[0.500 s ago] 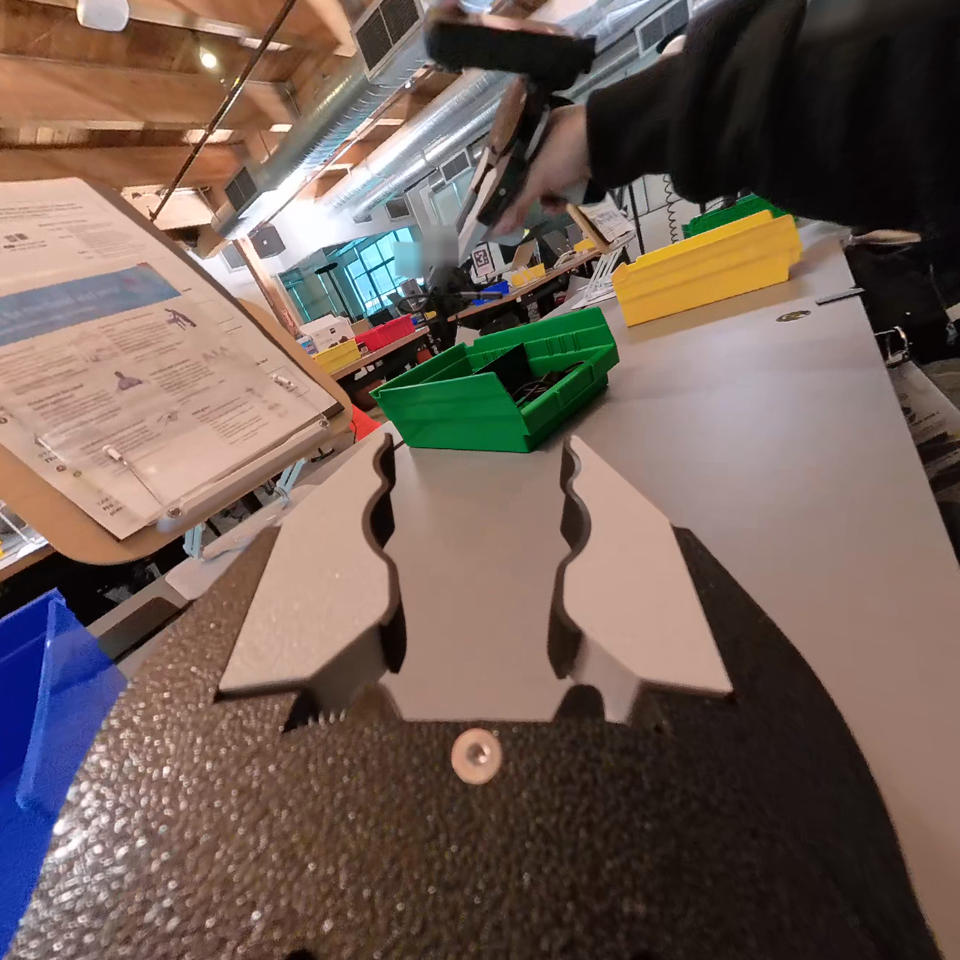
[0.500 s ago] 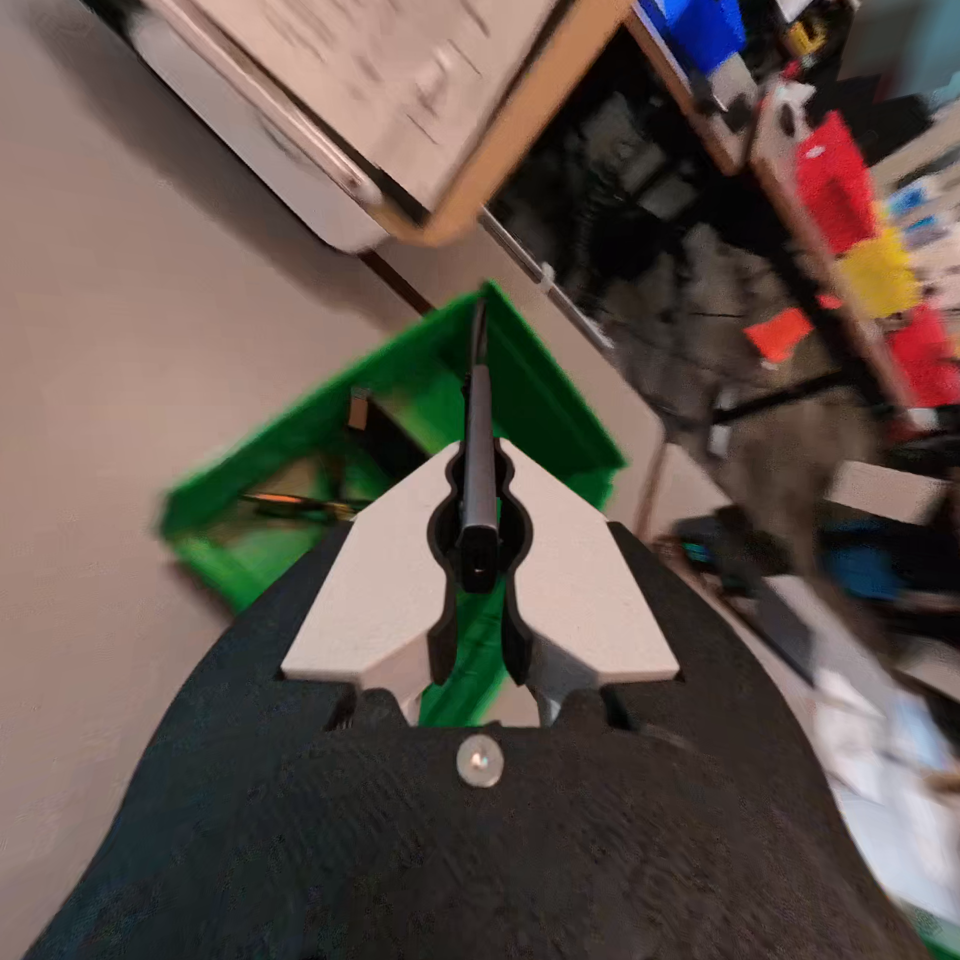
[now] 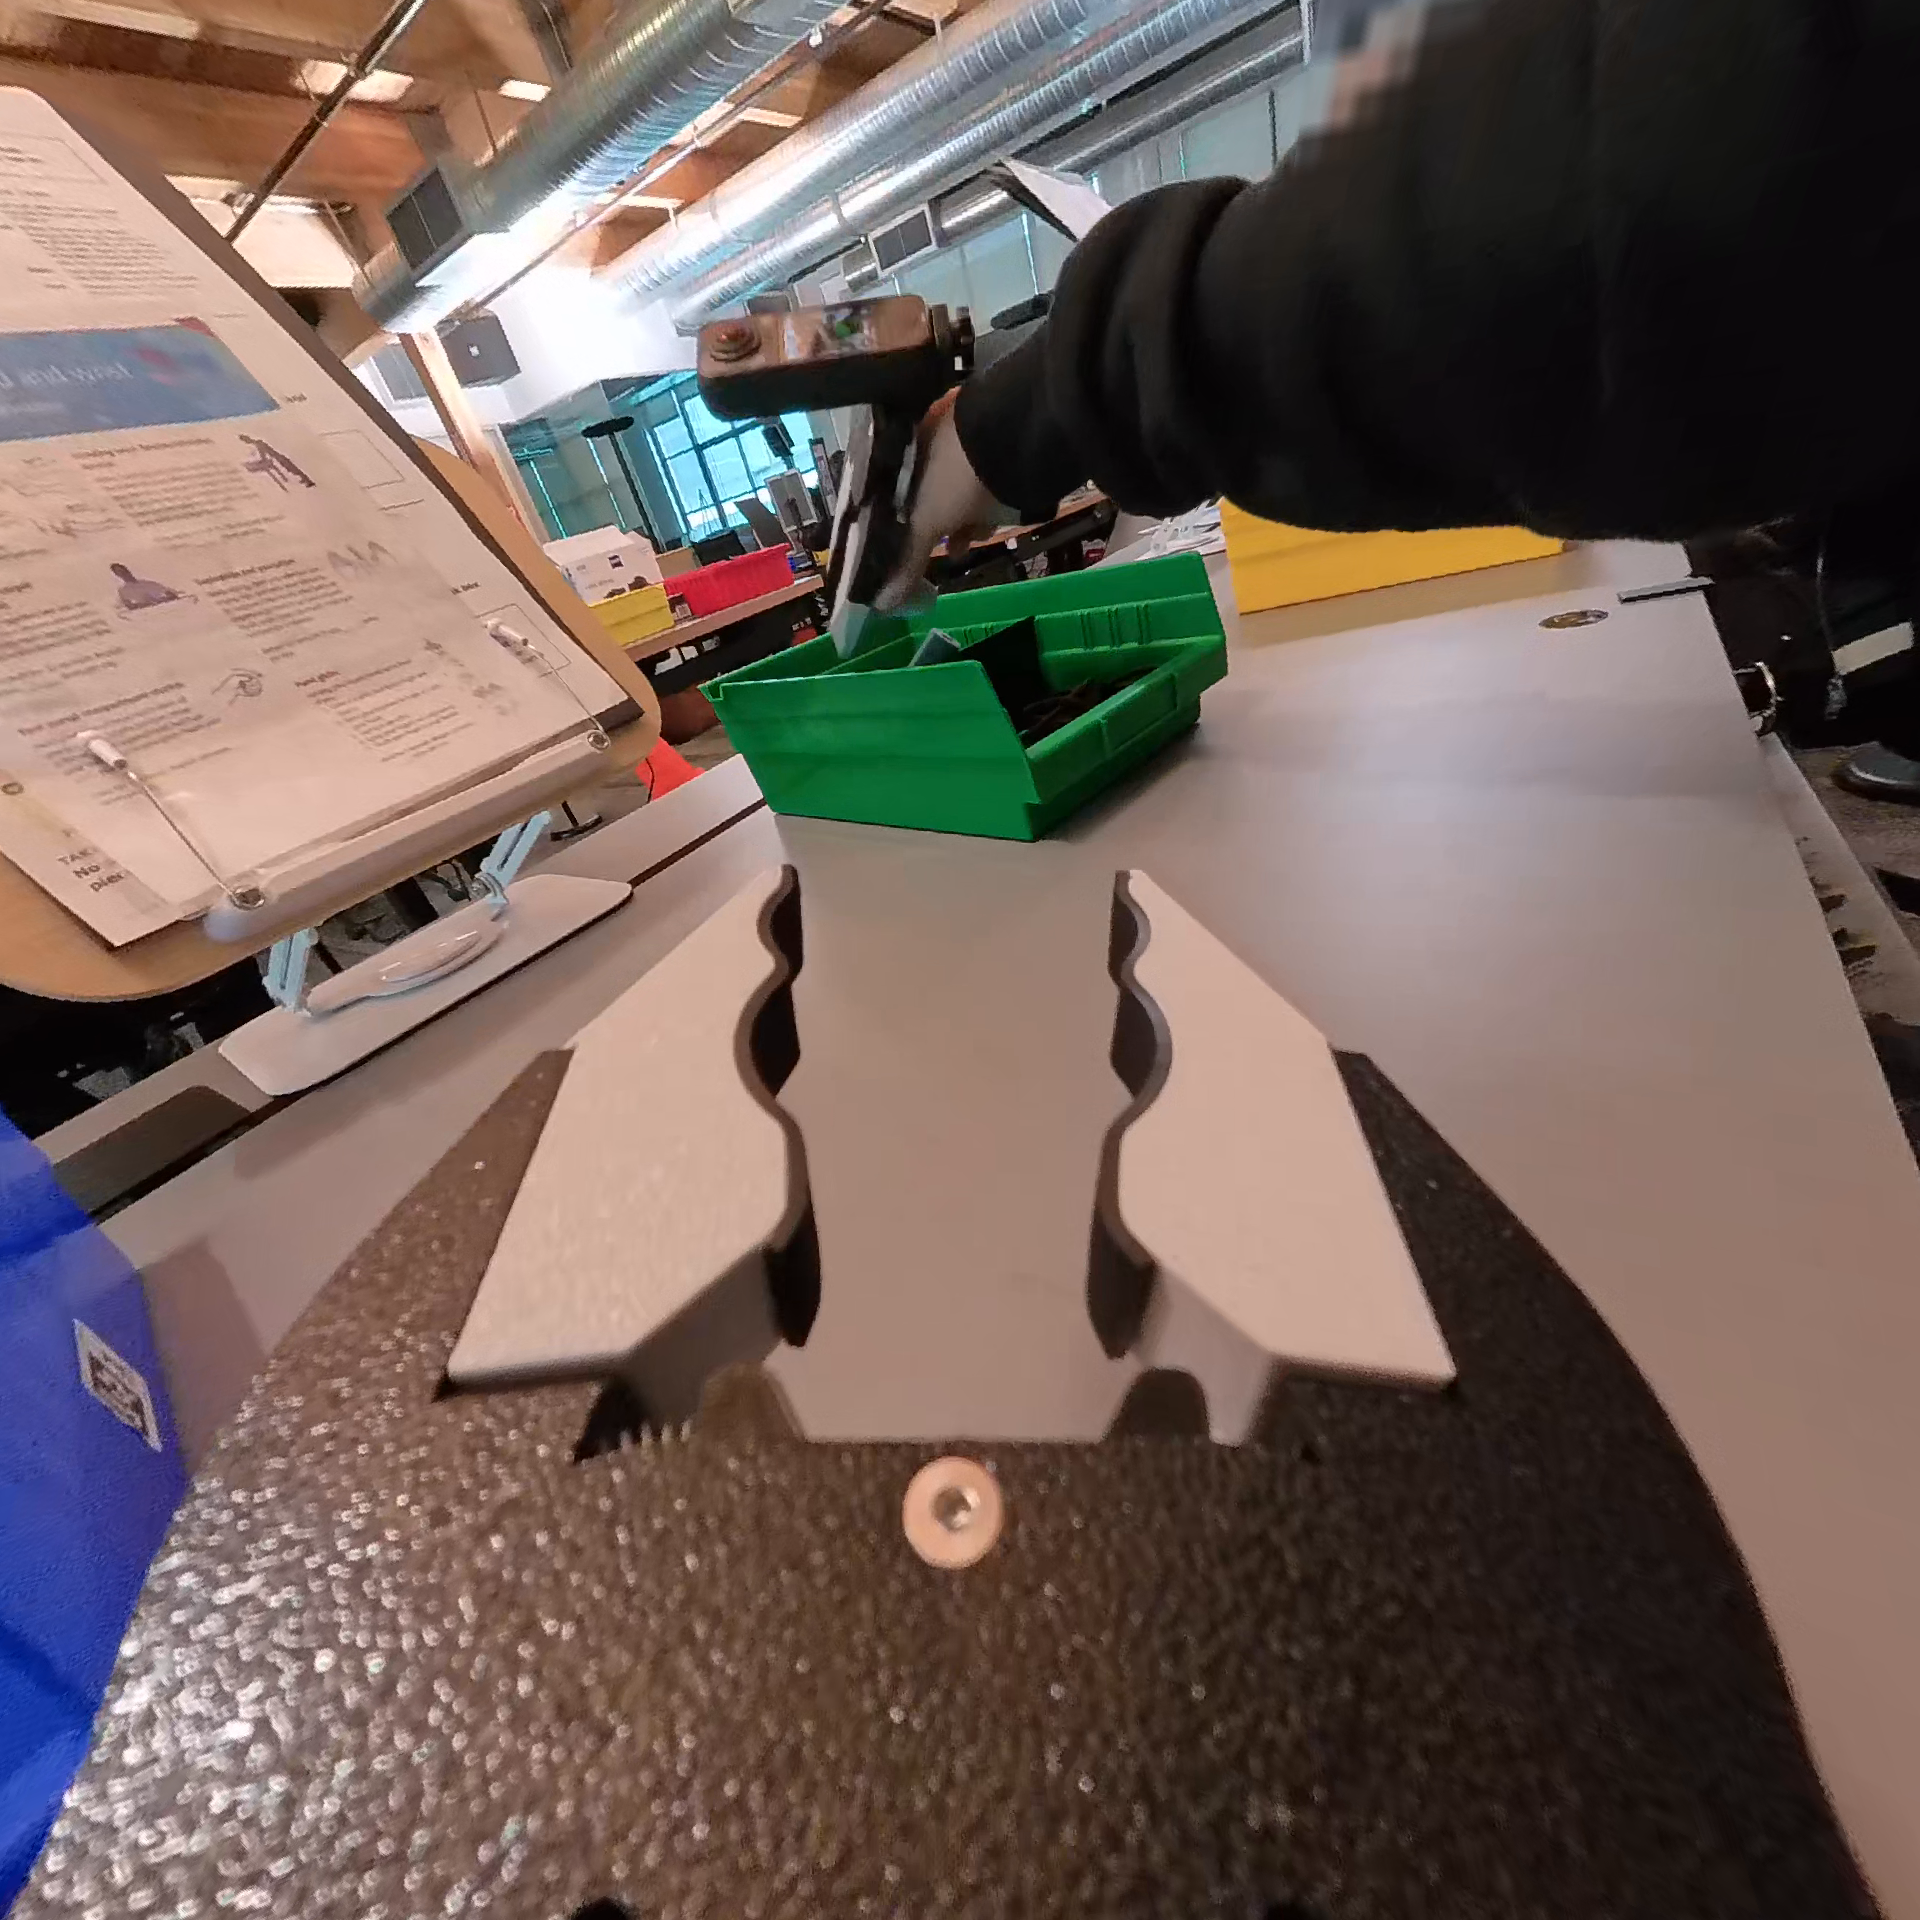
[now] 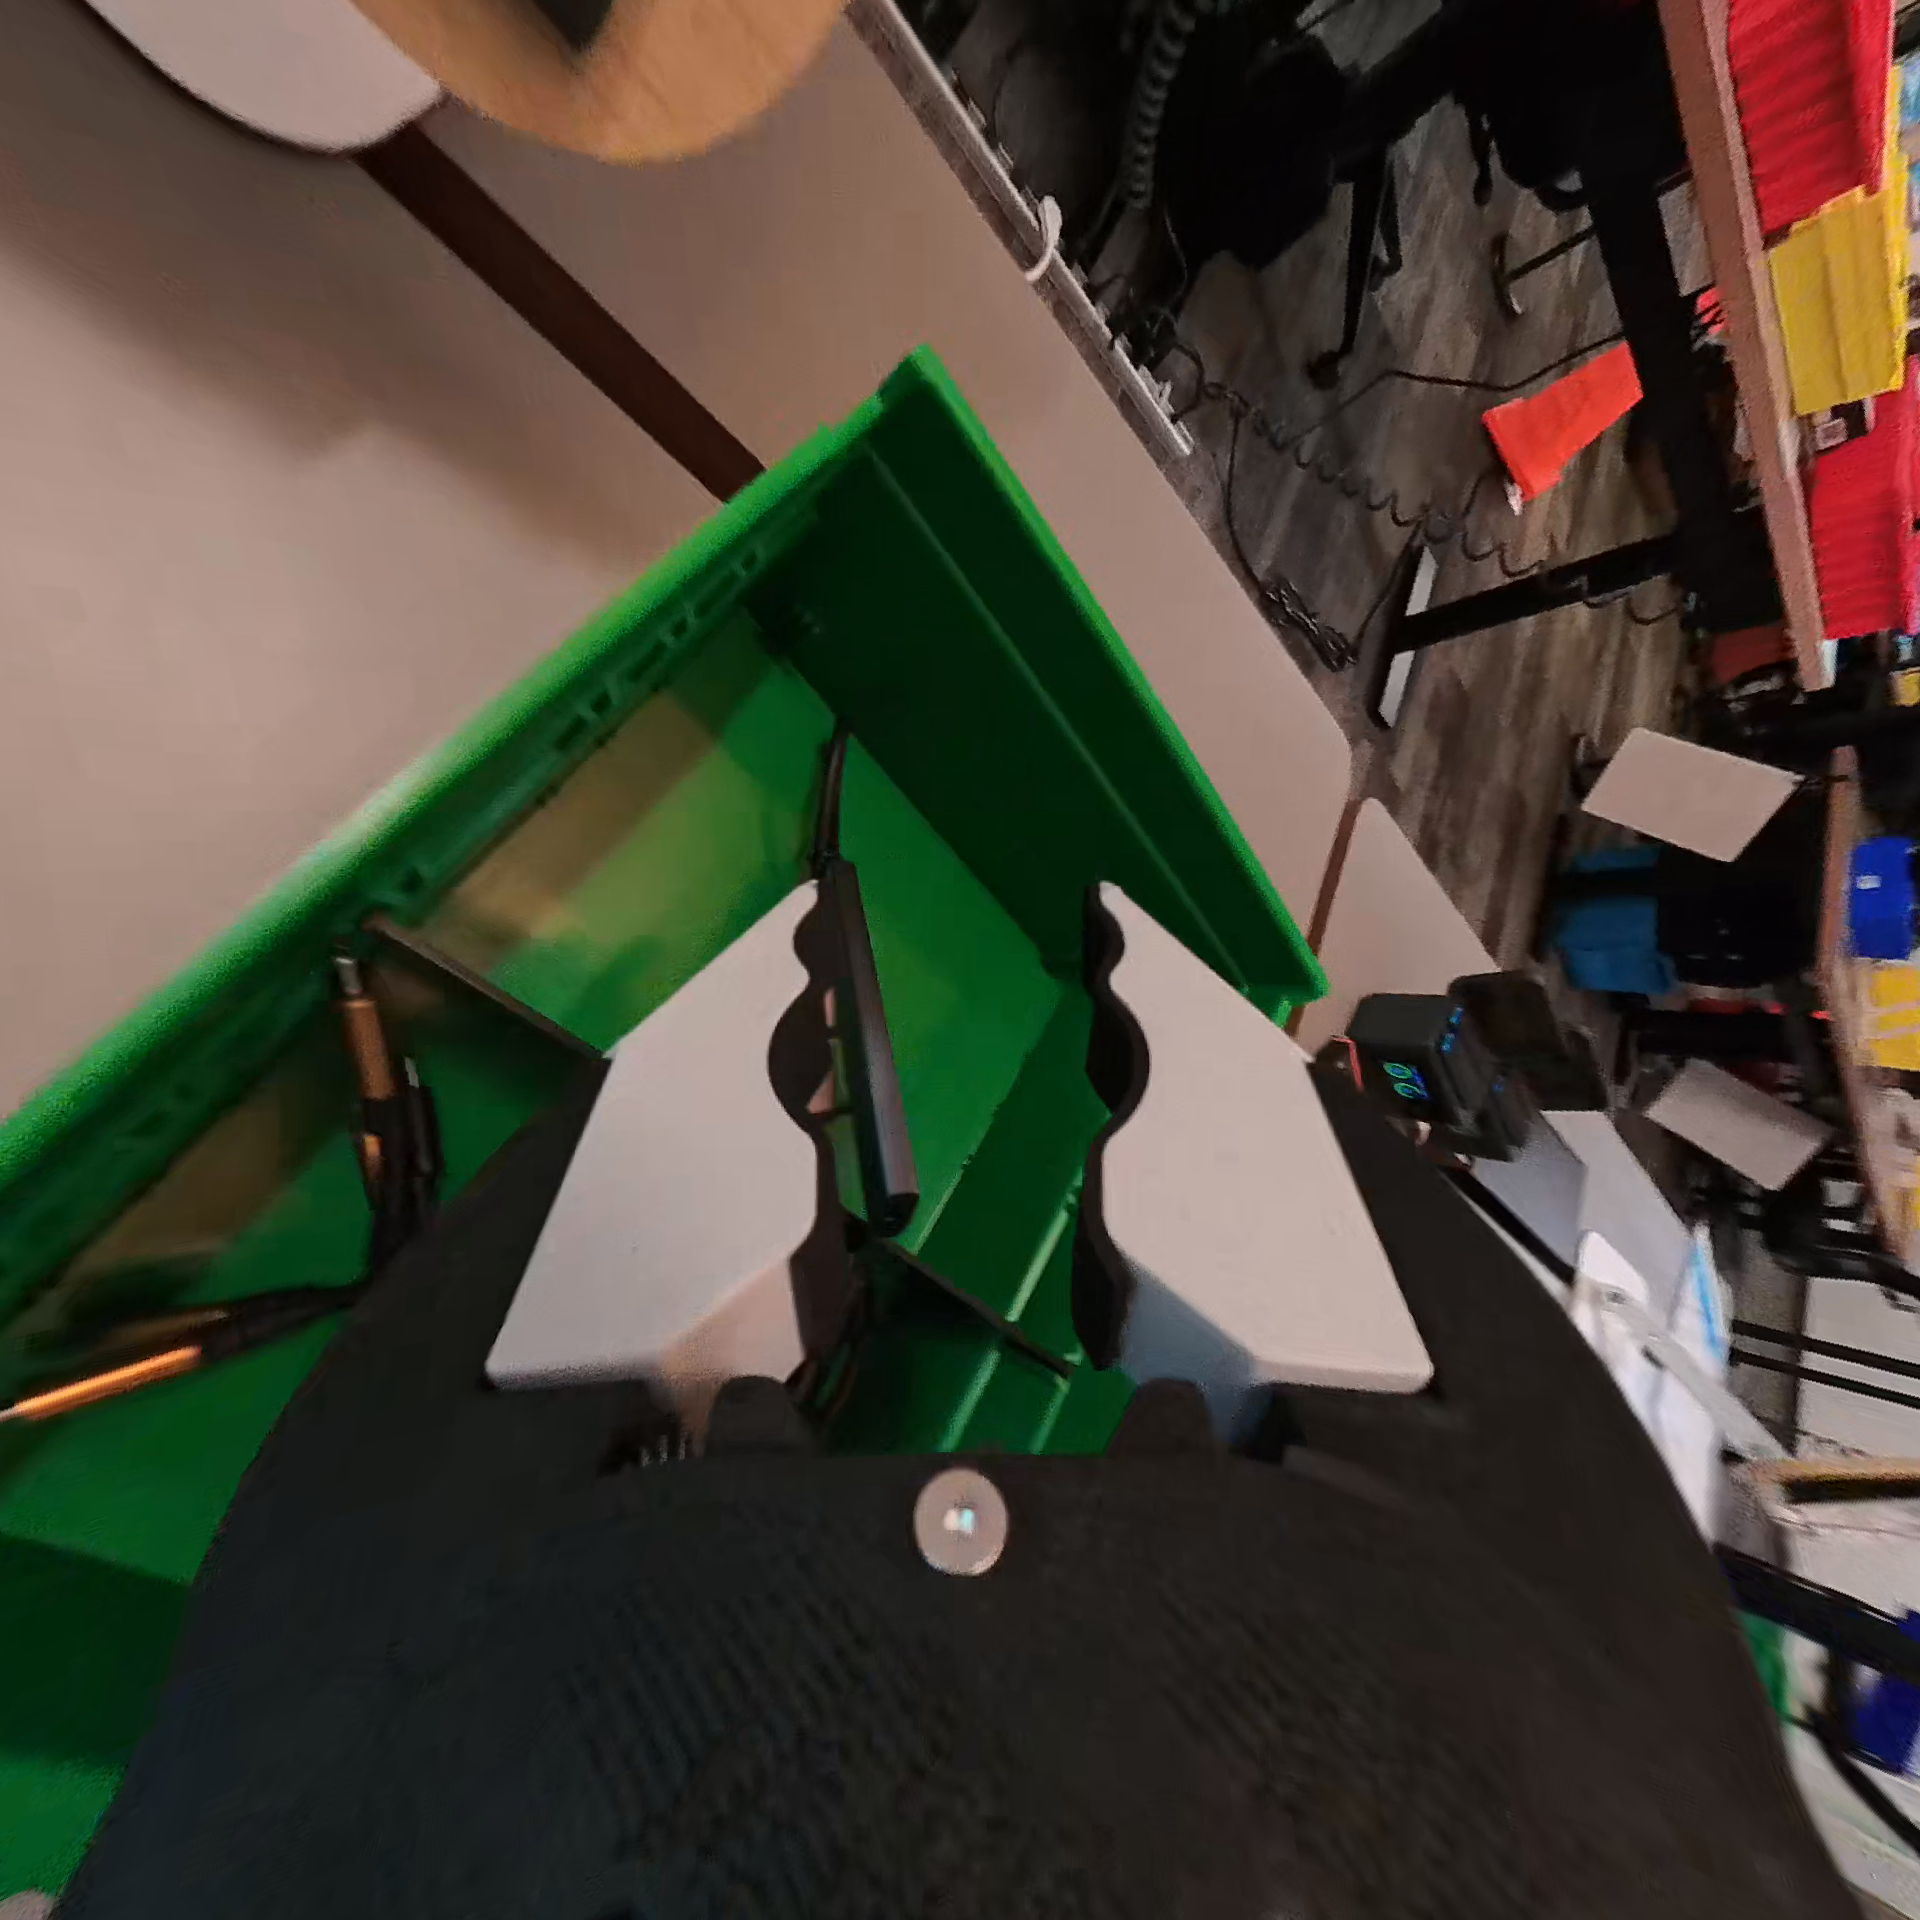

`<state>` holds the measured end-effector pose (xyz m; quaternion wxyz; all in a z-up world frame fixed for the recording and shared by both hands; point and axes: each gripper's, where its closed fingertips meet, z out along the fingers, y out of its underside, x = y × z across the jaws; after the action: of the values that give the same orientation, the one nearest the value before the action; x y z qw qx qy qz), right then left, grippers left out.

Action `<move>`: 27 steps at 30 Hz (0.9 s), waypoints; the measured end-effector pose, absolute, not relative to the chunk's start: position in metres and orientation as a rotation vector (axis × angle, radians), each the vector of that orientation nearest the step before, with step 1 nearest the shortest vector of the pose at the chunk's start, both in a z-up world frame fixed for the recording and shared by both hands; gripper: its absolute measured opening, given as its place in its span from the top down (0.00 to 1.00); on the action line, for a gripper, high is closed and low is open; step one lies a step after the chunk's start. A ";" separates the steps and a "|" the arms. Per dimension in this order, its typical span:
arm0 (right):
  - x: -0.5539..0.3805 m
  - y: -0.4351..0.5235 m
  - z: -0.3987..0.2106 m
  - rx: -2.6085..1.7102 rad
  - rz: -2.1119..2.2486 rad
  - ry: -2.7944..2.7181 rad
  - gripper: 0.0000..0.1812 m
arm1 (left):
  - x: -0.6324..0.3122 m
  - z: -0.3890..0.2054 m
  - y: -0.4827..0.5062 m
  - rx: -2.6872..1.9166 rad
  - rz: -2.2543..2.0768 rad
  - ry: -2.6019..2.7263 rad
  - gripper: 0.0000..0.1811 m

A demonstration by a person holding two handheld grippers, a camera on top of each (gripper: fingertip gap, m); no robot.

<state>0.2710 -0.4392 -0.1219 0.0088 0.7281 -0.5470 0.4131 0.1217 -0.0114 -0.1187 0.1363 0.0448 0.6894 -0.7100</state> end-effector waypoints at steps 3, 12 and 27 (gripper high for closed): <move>0.273 -0.424 -0.098 2.245 1.437 -1.840 0.73 | 0.122 -0.118 -0.010 0.129 -2.057 2.003 0.69; 0.223 -0.168 -0.067 3.178 1.831 -2.176 0.67 | 0.142 -0.106 0.005 -0.048 -2.074 2.002 0.70; 0.185 -0.100 -0.106 3.405 2.292 -1.651 0.69 | 0.376 -0.133 0.147 -0.582 -0.811 2.335 0.70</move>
<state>0.1849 -0.1003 -0.1057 -0.5980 0.6169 -0.2992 0.4152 0.3765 0.1471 -0.1328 0.2964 -0.2187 0.8782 -0.3050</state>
